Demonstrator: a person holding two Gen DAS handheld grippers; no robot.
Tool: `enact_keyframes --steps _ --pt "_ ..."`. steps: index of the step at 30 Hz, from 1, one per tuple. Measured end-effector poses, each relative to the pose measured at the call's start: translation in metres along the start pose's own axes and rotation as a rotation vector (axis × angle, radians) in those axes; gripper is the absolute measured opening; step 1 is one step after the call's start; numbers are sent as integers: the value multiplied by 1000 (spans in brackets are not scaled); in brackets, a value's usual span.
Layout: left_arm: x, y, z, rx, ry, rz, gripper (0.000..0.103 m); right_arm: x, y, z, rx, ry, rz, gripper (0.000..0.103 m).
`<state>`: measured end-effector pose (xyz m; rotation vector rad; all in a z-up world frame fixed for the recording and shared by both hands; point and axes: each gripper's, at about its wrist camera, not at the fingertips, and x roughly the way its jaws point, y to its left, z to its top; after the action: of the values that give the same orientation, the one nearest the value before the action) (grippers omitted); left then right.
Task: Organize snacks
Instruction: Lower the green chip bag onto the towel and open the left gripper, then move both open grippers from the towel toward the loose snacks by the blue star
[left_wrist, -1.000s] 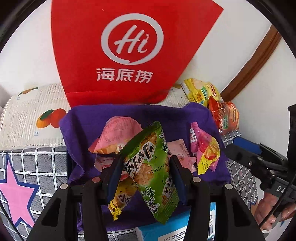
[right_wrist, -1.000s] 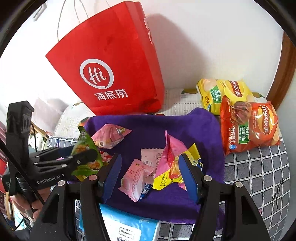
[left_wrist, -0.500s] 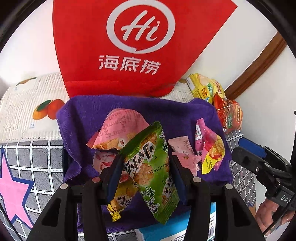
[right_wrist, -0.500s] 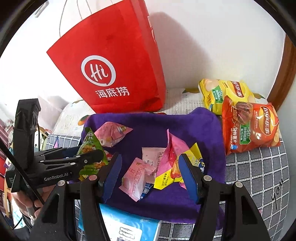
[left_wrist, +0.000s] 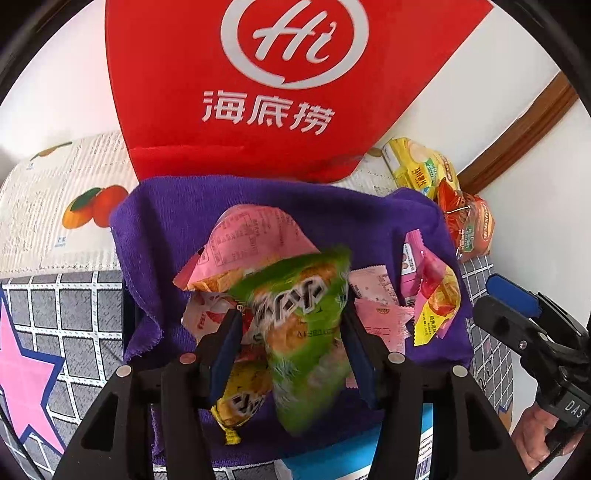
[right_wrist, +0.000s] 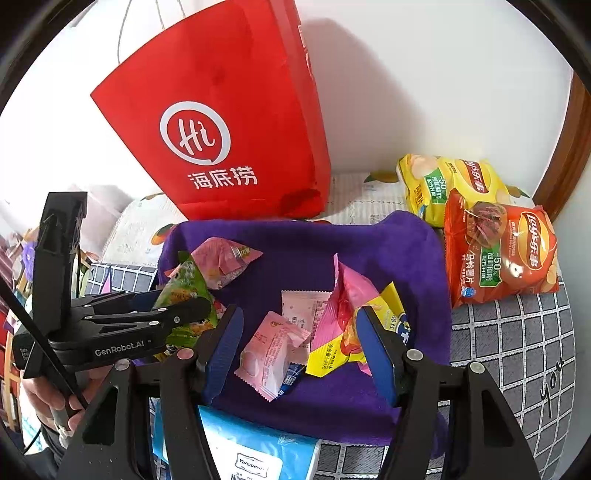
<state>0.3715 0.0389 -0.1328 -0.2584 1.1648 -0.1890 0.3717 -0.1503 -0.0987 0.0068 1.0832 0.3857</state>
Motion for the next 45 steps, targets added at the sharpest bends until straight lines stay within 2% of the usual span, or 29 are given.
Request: enact_keyframes --steps 7,12,28,40,45 --pt "-2 -1 -1 8 -16 5 58 0 -1 0 -2 1 -2 63" --pt "-5 -3 -1 16 -26 13 59 -3 -1 0 -1 -3 -3 63" --pt "-26 -25 -8 127 -88 57 61 -21 8 -4 -9 -62 -33 67" --pt "-55 -31 -11 146 -158 54 61 -60 15 -18 30 -218 -144 67" --pt "-68 -41 -16 160 -194 39 61 -80 14 -39 58 -233 -161 67"
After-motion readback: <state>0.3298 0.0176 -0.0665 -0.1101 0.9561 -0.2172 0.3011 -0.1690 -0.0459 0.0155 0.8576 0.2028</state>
